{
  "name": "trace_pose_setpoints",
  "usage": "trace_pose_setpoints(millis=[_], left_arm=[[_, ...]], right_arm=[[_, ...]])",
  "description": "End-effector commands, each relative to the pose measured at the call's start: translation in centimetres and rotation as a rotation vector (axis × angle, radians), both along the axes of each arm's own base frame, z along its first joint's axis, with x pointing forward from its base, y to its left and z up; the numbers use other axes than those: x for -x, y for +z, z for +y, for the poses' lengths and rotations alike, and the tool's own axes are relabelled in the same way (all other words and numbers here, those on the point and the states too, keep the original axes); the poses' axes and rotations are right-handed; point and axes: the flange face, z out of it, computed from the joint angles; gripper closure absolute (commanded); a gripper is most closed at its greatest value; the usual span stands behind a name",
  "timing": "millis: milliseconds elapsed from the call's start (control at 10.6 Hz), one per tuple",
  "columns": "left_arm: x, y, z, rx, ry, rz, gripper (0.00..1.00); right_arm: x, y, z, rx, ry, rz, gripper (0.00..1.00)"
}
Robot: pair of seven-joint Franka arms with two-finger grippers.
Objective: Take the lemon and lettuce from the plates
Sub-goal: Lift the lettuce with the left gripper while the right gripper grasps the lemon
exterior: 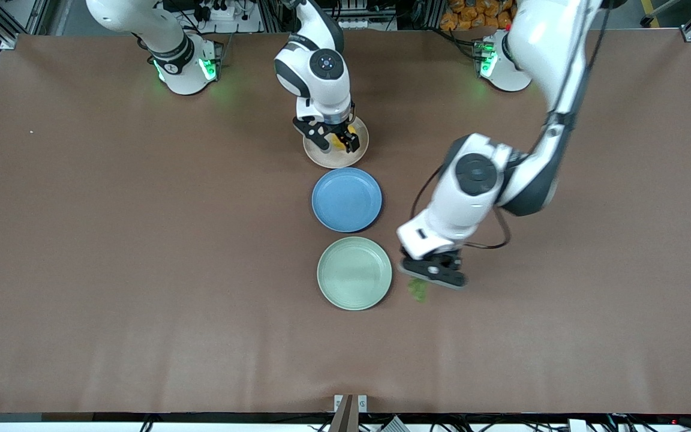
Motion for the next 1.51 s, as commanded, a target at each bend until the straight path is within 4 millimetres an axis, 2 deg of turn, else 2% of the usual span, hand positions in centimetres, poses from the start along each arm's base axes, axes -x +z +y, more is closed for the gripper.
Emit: trace_pose_setpoints(millis=[0, 94, 188, 283, 377, 565, 659, 942, 1130, 1225, 1319, 1413], left_arm=[[0.0, 5.9, 5.4, -0.025, 0.052, 0.026, 1.00], [-0.5, 6.8, 7.8, -0.041, 0.036, 0.036, 1.00], [-1.3, 7.1, 10.9, -0.061, 0.005, 0.050, 1.00], [-2.2, 6.5, 14.3, -0.078, -0.012, 0.067, 1.00], [-2.9, 5.4, 17.0, -0.092, -0.031, 0.088, 1.00], [-4.2, 0.5, 22.4, -0.115, -0.056, 0.164, 1.00], [-4.7, -2.5, 24.1, -0.114, -0.050, 0.205, 1.00], [-5.3, -9.5, 25.2, -0.106, -0.020, 0.257, 1.00], [-5.5, -12.5, 25.3, -0.102, -0.011, 0.241, 1.00], [-5.6, -13.3, 24.7, -0.103, -0.017, 0.229, 0.78], [-5.7, -13.8, 25.4, -0.102, -0.006, 0.230, 0.47], [-5.7, -14.0, 25.9, -0.105, -0.011, 0.233, 0.00]], right_arm=[[1.9, -1.5, 0.7, 0.010, -0.019, 0.003, 0.00], [2.6, -2.2, 0.9, 0.022, -0.008, 0.009, 0.16], [2.9, -2.8, 1.1, 0.023, -0.003, 0.007, 0.48], [2.9, -2.9, 1.2, 0.012, -0.013, -0.003, 0.82], [3.0, -2.9, 1.3, 0.011, -0.015, -0.005, 1.00], [2.6, -2.4, 1.3, 0.007, -0.016, -0.013, 1.00], [2.2, -1.8, 1.2, -0.001, -0.020, -0.018, 1.00], [-1.6, 0.3, -0.9, -0.004, -0.012, -0.043, 1.00], [-4.8, 1.9, -3.6, 0.023, 0.052, -0.031, 1.00], [-6.6, 3.0, -5.3, 0.032, 0.083, -0.020, 1.00], [-8.4, 3.8, -7.2, 0.045, 0.125, -0.004, 1.00], [-10.5, 4.7, -9.7, 0.053, 0.174, 0.009, 1.00]])
